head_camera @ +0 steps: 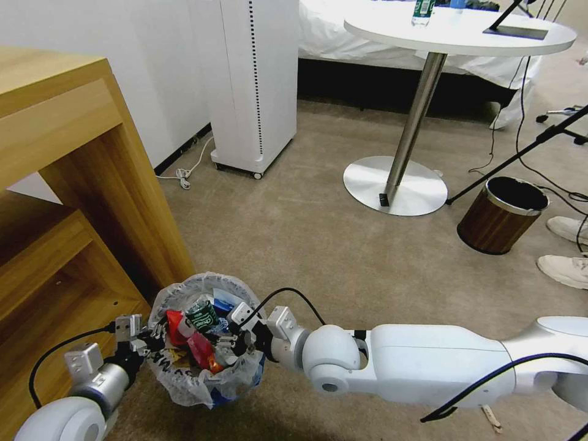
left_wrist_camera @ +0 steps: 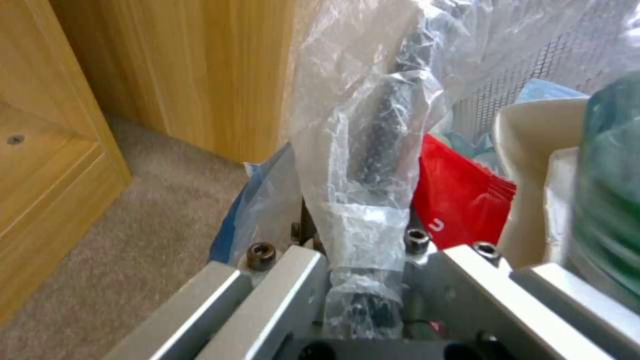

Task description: Pick up the trash bin and place the garbage on the floor into it.

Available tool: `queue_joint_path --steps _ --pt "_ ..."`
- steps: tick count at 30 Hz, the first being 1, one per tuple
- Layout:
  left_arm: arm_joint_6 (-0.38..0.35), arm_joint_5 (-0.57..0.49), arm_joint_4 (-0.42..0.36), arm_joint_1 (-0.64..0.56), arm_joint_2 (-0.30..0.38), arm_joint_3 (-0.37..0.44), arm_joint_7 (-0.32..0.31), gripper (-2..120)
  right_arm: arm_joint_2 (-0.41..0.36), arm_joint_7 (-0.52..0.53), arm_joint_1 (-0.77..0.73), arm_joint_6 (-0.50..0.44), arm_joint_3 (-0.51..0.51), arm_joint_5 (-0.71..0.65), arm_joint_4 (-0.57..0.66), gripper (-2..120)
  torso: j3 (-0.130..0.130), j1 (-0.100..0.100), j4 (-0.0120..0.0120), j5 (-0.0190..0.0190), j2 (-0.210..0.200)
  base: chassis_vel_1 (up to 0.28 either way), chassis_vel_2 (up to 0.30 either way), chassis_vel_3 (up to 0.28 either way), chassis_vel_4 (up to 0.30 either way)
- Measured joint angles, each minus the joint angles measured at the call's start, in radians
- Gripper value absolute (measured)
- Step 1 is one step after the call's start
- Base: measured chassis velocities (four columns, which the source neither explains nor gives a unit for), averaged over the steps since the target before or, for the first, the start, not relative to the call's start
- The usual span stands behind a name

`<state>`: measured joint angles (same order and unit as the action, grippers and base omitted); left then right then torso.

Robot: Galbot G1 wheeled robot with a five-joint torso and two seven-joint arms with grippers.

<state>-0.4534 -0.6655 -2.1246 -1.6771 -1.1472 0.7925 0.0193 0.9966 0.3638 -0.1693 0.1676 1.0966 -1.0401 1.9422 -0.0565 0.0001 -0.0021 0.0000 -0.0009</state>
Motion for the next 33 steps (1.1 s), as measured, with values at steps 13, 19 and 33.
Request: queue_joint_path --steps 13,19,33 --pt "-0.005 0.011 -0.011 -0.019 -0.009 0.008 0.0 1 -0.028 -0.023 -0.035 -0.022 -0.077 0.008 0.061 100 0.0 0.0 0.0 0.0 0.0 0.0 0.0 0.0 0.0" --pt "-0.005 0.017 -0.015 -0.027 -0.014 0.009 0.0 1 -0.035 0.0 -0.044 -0.011 -0.08 0.001 0.068 100 0.0 0.0 0.0001 0.0 0.0 0.0 0.0 0.0 0.0" --pt "-0.017 0.013 -0.001 -0.023 0.004 0.014 -0.002 1 -0.101 -0.089 -0.127 -0.111 -0.168 0.036 0.115 100 0.0 0.0 0.0 0.0001 0.0 0.0 0.0 0.0 0.0"
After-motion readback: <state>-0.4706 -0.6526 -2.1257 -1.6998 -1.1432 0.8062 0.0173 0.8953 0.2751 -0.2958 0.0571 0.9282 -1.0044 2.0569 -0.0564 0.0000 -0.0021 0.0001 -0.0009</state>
